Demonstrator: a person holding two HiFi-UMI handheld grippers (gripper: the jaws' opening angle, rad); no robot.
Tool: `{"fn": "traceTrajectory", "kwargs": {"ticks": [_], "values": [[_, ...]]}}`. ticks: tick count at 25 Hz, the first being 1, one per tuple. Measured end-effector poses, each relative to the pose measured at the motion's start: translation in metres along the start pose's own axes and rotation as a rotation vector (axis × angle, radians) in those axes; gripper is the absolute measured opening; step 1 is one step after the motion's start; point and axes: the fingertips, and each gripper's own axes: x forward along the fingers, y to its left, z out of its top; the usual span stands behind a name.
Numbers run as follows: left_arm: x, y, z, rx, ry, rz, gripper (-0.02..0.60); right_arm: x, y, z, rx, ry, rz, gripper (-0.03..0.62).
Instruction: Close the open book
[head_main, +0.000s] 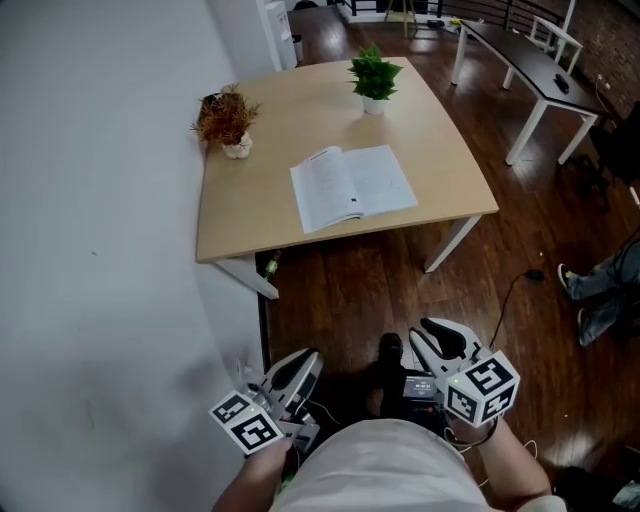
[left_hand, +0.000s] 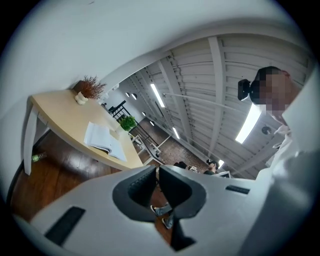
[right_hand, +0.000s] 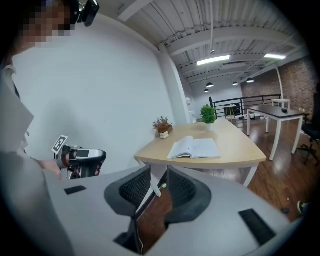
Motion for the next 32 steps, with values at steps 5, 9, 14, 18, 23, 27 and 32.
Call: {"fn": "traceTrajectory", "kwargs": {"ticks": [5,9,14,18,23,27,32], "values": [[0.031,0.023,0.015,0.003,-0.008,0.049,-0.003,0.034,-0.036,0.013,-0.003,0.013,0.007,0.081],[0.071,0.04,0.029,0.001,-0.006,0.083,-0.003,0.063,-0.075,0.031,0.0,0.023,0.021,0.081],[0.126,0.056,0.043,-0.006,-0.007,0.131,-0.003,0.096,-0.126,0.049,0.007,0.061,0.053,0.081],[0.157,0.071,0.057,-0.008,-0.024,0.181,-0.003,0.122,-0.155,0.064,-0.01,0.075,0.081,0.081],[0.182,0.088,0.069,-0.015,-0.028,0.24,-0.003,0.147,-0.178,0.071,-0.01,0.106,0.107,0.081],[0.195,0.101,0.071,-0.013,0.006,0.24,-0.003,0.165,-0.187,0.076,-0.007,0.128,0.108,0.081],[0.207,0.13,0.083,-0.026,0.042,0.251,-0.003,0.196,-0.18,0.081,-0.025,0.163,0.112,0.081]]}}
